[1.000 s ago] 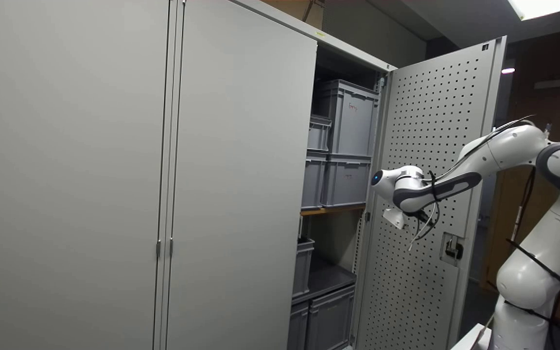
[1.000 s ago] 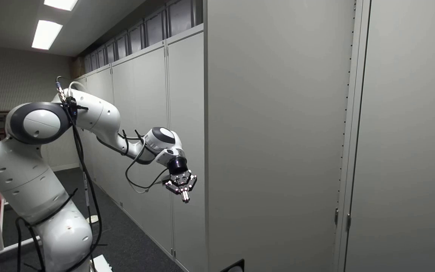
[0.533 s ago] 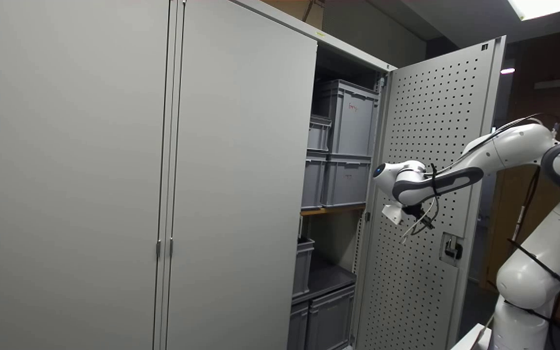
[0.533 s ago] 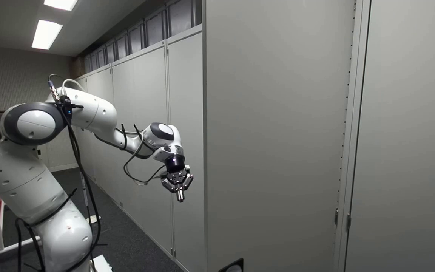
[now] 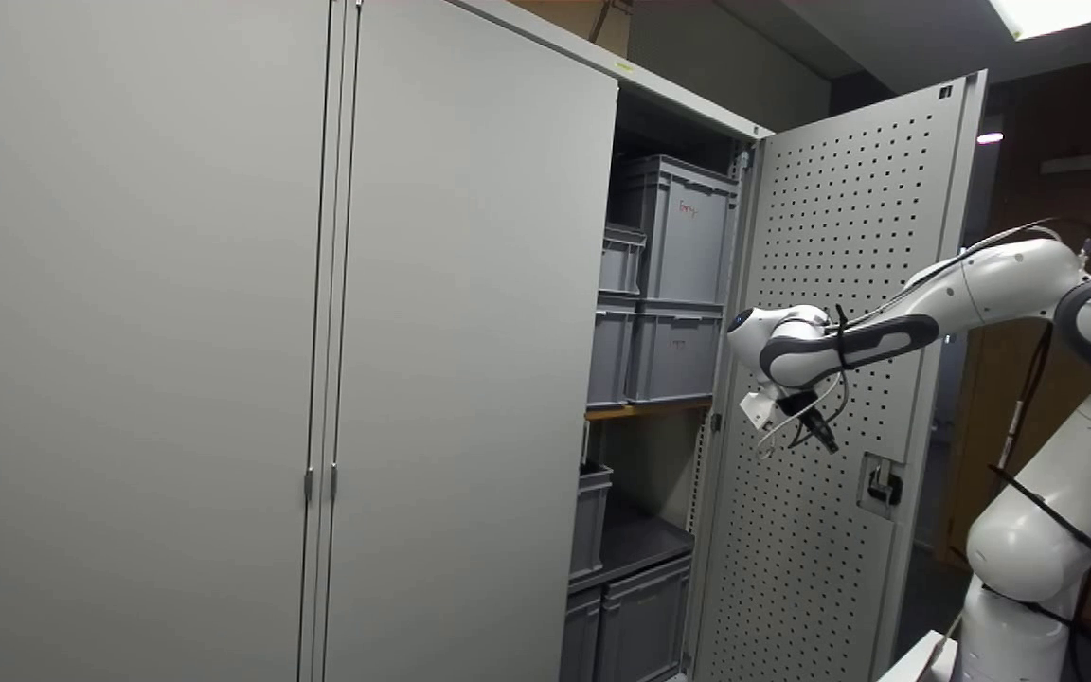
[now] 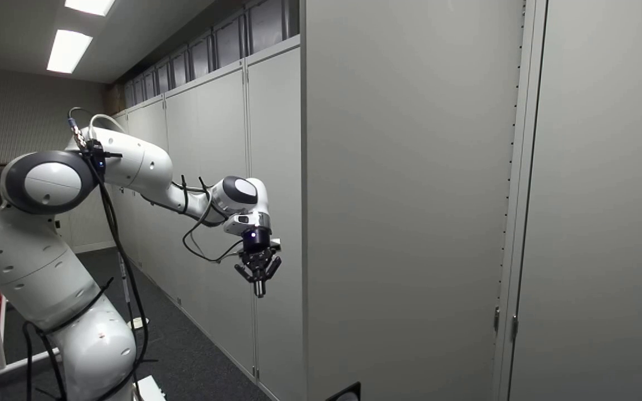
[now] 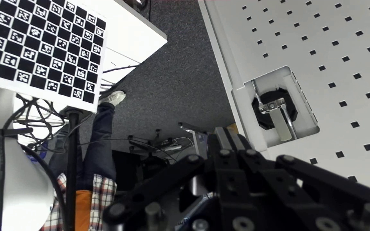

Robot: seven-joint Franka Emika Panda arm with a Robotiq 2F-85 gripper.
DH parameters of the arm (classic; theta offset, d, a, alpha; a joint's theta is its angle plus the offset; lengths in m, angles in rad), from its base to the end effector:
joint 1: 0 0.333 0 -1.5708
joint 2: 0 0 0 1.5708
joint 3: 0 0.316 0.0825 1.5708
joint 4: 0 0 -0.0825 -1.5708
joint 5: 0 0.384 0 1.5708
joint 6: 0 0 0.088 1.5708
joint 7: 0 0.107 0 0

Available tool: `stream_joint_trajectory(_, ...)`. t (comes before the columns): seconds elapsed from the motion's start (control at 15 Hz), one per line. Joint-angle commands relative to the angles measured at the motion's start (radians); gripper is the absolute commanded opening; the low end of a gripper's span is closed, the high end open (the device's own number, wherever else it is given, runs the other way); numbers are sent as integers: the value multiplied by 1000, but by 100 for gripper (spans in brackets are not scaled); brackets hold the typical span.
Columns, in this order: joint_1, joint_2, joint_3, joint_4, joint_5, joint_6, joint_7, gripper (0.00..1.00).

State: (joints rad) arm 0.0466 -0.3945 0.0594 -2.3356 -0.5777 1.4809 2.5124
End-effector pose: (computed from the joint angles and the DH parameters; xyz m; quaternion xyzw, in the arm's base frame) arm 0.3847 -0.0204 0.4779 0.3672 -0.8552 0.2253 0.2881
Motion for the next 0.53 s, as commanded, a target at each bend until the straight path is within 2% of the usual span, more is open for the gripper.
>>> stream_joint_trajectory(0.0,-29,-32,10,13,78,5,53,0)
stream_joint_trajectory(0.33,-48,-61,5,13,172,11,99,0)
stream_joint_trajectory(0.47,-100,-84,25,11,203,23,90,0)
